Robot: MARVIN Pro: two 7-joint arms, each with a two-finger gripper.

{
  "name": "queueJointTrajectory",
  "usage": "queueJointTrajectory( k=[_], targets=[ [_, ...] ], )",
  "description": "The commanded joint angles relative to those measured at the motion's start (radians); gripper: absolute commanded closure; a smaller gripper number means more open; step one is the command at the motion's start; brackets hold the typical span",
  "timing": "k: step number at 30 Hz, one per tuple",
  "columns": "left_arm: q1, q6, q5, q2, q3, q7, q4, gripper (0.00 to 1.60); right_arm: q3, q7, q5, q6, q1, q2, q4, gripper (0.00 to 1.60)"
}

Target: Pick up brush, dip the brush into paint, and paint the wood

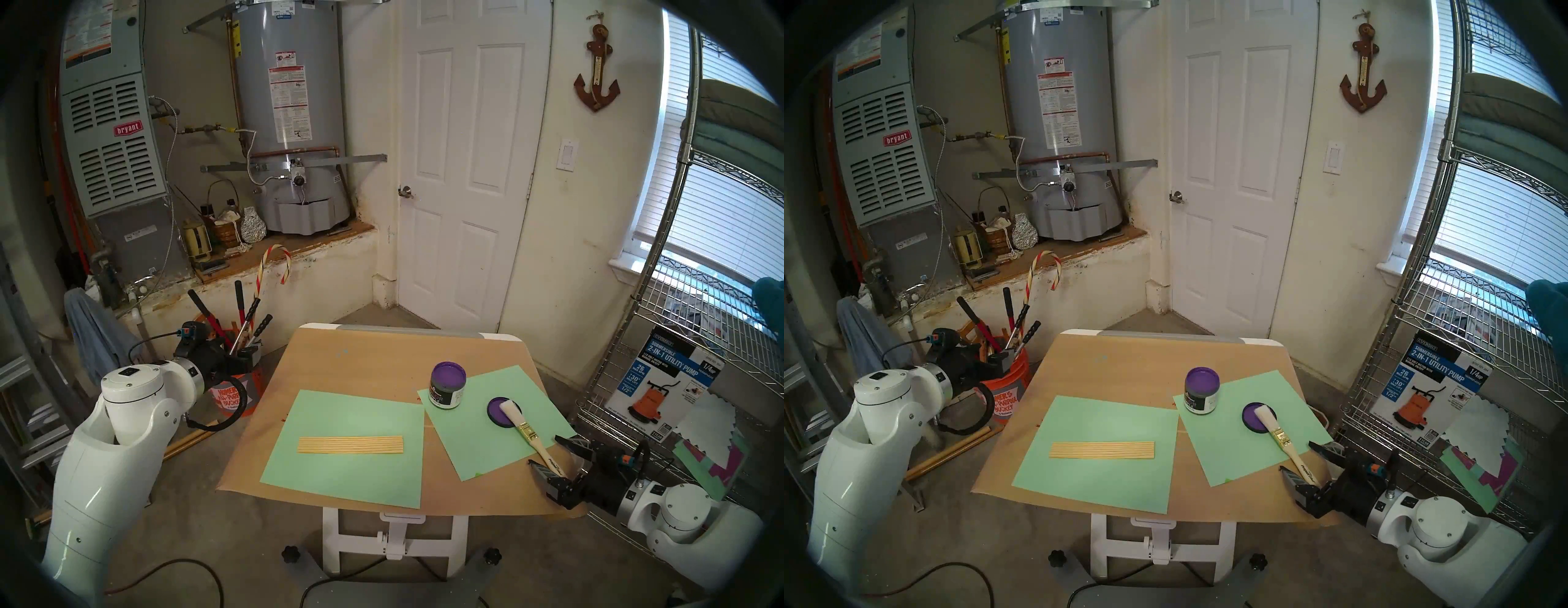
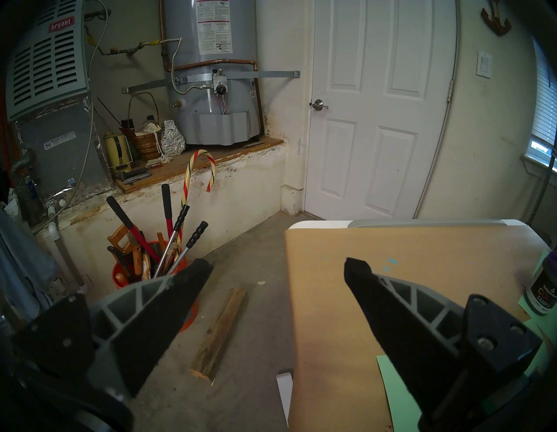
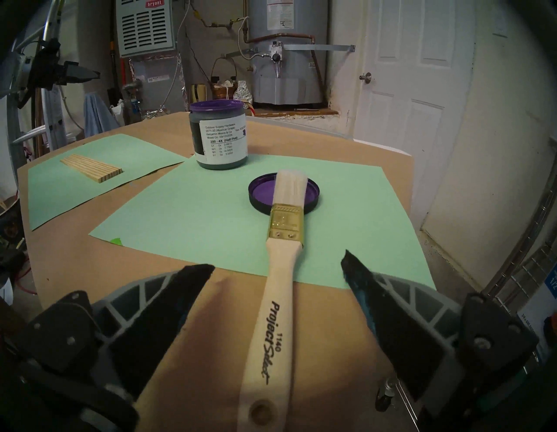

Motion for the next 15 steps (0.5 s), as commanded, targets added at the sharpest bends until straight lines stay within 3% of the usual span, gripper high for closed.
queueJointTrajectory(
  k=[1,15],
  targets=[
    [-0.004,-0.003,-0.002,0.002,-0.012,0.002,-0.018,0.00,-0.011,0.001,-0.012,-0.015,0.056,0.000,0.007,0.00],
    [-0.004,-0.002,-0.002,0.002,-0.012,0.002,-0.018,0.00,-0.024,-0.018,-0.017,-0.002,0.070,-0.002,0.009,0.00]
  ],
)
